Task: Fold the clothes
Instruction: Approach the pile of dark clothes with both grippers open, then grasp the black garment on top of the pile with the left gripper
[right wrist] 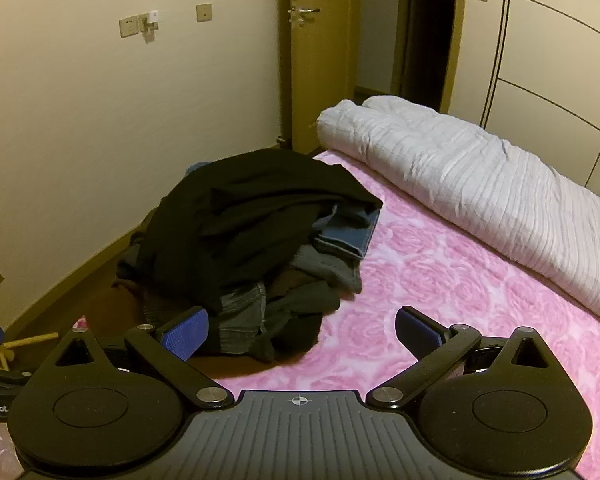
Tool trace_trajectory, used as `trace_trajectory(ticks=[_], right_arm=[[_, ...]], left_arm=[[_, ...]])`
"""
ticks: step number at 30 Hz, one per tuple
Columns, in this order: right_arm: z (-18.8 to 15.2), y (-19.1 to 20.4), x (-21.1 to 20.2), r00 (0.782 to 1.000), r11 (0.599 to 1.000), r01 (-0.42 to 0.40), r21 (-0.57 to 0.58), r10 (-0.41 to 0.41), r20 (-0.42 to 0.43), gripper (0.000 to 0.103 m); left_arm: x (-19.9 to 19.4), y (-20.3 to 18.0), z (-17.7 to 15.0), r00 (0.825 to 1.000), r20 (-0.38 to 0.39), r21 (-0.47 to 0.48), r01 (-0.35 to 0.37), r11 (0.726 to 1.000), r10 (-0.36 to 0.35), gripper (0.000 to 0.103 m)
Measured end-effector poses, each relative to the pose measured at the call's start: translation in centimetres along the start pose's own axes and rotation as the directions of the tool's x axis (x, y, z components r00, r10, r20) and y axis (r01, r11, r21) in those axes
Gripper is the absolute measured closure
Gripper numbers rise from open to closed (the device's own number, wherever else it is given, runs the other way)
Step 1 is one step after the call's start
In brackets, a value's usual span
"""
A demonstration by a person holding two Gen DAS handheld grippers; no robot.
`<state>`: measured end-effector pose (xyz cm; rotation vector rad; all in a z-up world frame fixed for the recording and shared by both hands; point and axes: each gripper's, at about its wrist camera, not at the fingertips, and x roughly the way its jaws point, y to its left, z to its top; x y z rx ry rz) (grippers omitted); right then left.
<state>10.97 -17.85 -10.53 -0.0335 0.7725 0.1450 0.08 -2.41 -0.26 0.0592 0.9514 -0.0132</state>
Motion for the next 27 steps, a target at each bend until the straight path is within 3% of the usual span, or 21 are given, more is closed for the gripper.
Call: trace_trajectory(ticks=[27], right_arm=[[-0.1, -7.3, 3.8, 0.998, 0.998, -0.053, -0.022, 0.053, -0.031, 0.001]], left_arm=[[1.0, -3.0, 2.5, 0.997, 0.0, -0.09, -0.081, 0.993, 0.081, 0.006]])
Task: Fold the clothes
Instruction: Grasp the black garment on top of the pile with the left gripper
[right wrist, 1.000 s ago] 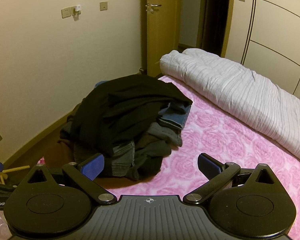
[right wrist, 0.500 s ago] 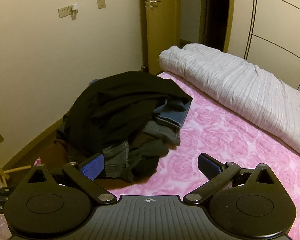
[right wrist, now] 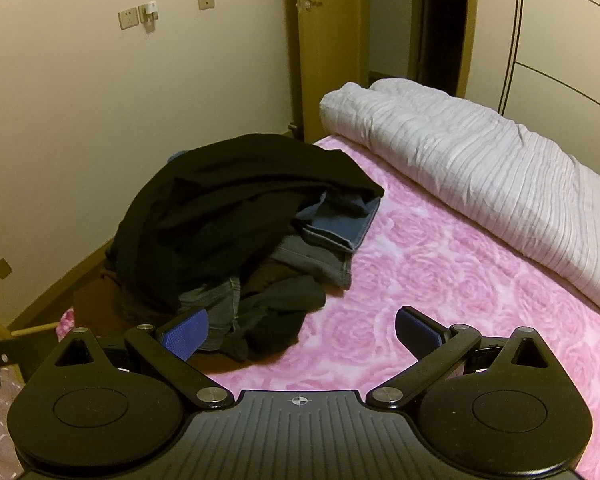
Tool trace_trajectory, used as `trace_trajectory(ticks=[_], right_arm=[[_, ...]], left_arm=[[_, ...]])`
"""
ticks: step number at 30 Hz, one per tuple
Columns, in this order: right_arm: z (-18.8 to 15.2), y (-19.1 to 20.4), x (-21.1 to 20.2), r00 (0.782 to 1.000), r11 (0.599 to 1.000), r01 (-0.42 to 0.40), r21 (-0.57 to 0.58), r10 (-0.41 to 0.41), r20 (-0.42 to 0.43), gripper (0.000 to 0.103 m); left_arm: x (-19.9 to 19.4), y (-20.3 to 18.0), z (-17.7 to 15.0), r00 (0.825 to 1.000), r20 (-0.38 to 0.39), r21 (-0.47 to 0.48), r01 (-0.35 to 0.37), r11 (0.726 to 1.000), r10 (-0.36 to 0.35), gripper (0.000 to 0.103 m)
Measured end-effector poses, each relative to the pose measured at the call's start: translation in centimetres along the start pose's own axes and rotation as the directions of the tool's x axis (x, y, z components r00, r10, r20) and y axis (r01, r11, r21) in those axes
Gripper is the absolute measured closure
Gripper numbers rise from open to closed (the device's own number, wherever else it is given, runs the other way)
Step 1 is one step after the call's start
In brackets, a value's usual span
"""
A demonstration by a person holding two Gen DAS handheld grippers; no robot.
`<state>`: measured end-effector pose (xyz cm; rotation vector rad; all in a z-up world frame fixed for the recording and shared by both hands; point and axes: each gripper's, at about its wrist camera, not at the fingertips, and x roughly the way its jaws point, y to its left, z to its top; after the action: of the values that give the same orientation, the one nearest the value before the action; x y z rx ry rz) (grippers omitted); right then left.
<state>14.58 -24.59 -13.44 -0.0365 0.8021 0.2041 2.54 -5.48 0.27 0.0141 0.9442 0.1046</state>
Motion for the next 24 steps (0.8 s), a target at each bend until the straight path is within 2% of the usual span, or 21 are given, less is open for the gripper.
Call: trace_trajectory(ticks=[4, 8, 10, 15, 19, 24], right_arm=[[0.6, -0.7, 0.7, 0.999, 1.0, 0.007, -0.003, -0.007, -0.053, 0.001], [2.1, -0.8, 1.6, 1.0, 1.0, 0.007, -0.005, -0.007, -0.023, 0.001], [3.1, -0.6, 2.3, 1.0, 1.0, 0.02, -0.016, -0.02, -0.014, 0.001], [6.2, 0.1, 5.2, 0.999, 0.999, 0.047, -0.022, -0.047, 0.011, 0.001], [8.6, 0.4, 8.9, 0.999, 0.999, 0.044, 0.01, -0.044, -0.014, 0.001], [11.3, 0.1, 13.8, 0.998, 0.996, 0.055, 0.072, -0.052, -0.033, 0.001]], left_arm=[[1.2, 0.2, 1.2, 1.0, 0.004, 0.037, 0.0, 0.999, 0.0, 0.006], [3.2, 0.3, 3.0, 1.0, 0.031, 0.112, -0.008, 0.994, 0.005, 0.006], [4.7, 0.6, 4.3, 0.999, 0.047, 0.142, 0.014, 0.99, -0.02, 0.006], [9.3, 1.1, 8.4, 0.987, 0.064, 0.224, 0.128, 0.966, -0.146, 0.009], [12.9, 0.9, 11.6, 0.96, 0.074, 0.295, 0.237, 0.926, -0.269, 0.01], [17.4, -0.6, 14.7, 0.918, 0.043, 0.379, 0.349, 0.857, -0.393, 0.021]])
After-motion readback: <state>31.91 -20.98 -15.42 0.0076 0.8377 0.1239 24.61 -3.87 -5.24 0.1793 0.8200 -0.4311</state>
